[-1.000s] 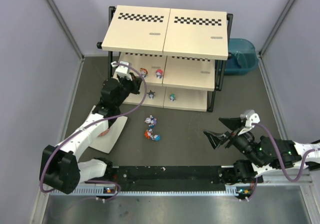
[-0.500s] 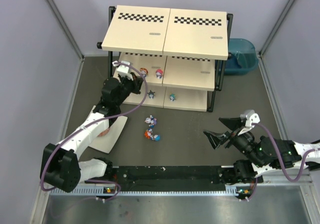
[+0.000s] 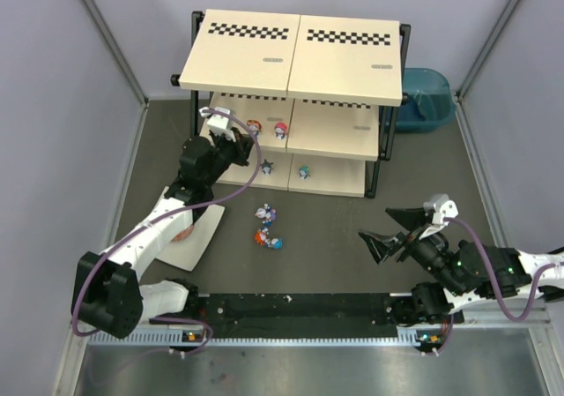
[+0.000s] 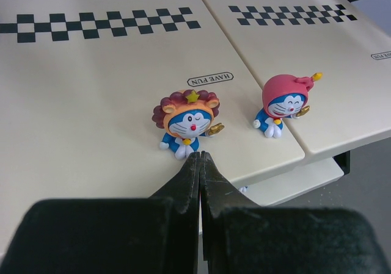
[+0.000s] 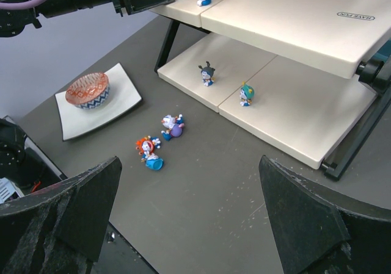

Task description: Place and organize the plastic toys onto the shelf

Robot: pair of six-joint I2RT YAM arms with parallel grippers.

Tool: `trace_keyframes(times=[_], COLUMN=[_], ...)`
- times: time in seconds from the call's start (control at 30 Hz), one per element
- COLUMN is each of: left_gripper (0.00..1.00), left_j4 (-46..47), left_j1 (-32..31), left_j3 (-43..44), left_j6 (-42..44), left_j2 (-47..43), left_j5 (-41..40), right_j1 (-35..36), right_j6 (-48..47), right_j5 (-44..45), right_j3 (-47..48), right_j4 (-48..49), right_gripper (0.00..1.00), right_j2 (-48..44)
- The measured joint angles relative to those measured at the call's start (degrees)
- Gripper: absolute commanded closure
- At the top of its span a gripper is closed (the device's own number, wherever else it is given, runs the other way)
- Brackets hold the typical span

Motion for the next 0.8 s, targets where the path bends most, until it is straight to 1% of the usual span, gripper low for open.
trace_keyframes(times=[0.8], left_gripper=[1.00], left_j4=[1.03], left_j1=[-0.13], left_j3=[0.37], left_j6=[-0.46], left_j2=[1.07], left_j5=[0.42], right_j1=[0.00], right_j6=[0.09], right_j5=[0.04], right_j3=[-0.74], right_j4=[-0.20], right_gripper=[0.04], right_j2=[-0.74])
